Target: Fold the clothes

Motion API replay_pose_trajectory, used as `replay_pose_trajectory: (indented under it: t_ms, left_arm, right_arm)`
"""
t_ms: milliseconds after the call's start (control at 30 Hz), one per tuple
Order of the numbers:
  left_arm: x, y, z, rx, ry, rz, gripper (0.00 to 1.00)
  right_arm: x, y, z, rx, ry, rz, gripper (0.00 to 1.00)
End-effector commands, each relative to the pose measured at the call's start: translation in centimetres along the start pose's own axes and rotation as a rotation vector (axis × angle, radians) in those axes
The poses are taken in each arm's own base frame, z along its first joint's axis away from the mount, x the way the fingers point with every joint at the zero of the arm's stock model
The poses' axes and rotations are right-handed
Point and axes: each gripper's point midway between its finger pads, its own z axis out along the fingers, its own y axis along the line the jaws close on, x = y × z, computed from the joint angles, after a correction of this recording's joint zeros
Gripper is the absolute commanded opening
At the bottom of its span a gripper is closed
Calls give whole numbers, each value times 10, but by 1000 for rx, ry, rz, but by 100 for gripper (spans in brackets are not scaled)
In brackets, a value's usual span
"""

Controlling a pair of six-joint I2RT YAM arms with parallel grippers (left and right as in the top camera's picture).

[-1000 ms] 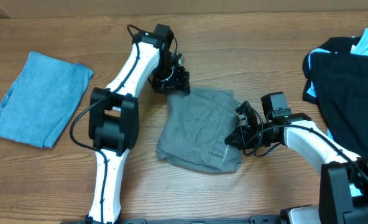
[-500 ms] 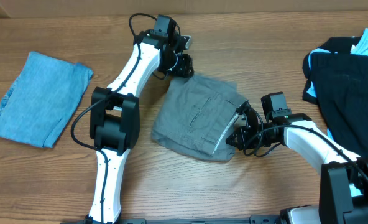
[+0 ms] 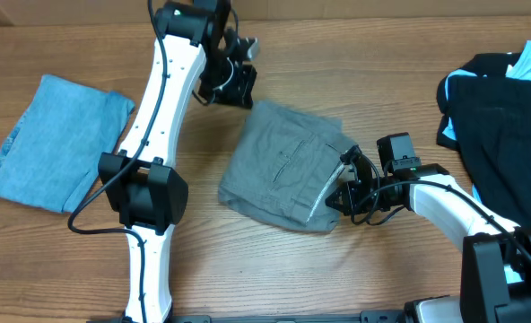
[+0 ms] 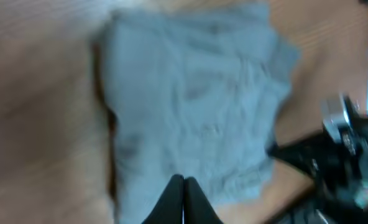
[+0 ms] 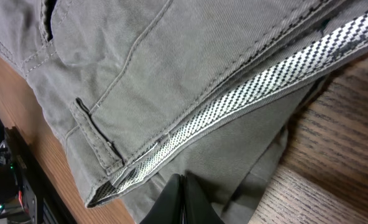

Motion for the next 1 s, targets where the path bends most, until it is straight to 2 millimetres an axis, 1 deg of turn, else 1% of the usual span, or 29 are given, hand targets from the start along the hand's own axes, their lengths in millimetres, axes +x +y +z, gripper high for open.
replay_pose_trajectory:
  t_ms: [0,100,200,267,333,400,500,600,633,667,700,767,833,867,900,933,967]
  left_arm:
    - [21,-10,13,89,105,12,4]
    - [37,-6,30,116,183,-31,4]
    - [57,-7,56,215,264,11,4]
    - [68,-6,68,258,298,22,4]
    - [80,3,82,246,336,4,4]
    - [88,19,97,203,360,-4,4]
    - [94,42,121,178,342,-30,4]
    - [100,87,136,2,340,-123,4]
    - [102,98,140,-44,336,-145,5]
    - [102,105,145,-60,324,-147,5]
    - [103,106,149,-49,315,-148,6]
    - [101,100,148,-18,309,-152,4]
    - [93,89,137,18,296,-150,4]
    - [87,81,128,41,281,-148,4]
    - [77,68,113,76,254,-140,4]
    - [62,42,84,152,194,-102,4]
    - [55,26,66,190,158,-86,4]
  right_arm:
    - [1,0,0,1,-2,-8,4]
    - [1,0,0,1,-2,-8,4]
    - [1,0,0,1,-2,-8,4]
    - [1,0,0,1,-2,-7,4]
    - [1,0,0,1,-2,-4,4]
    - [1,1,0,0,-1,-4,4]
    - [1,1,0,0,1,-3,4]
    - [2,0,0,1,4,0,4]
    - [3,0,0,1,4,0,4]
    - [3,0,0,1,5,1,4]
    - [3,0,0,1,6,2,4]
    - [3,0,0,1,6,2,4]
    - [3,0,0,1,7,3,4]
    - [3,0,0,1,7,2,4]
    - [3,0,0,2,7,2,4]
    - [3,-1,0,9,7,3,4]
    - [3,-2,0,16,8,3,4]
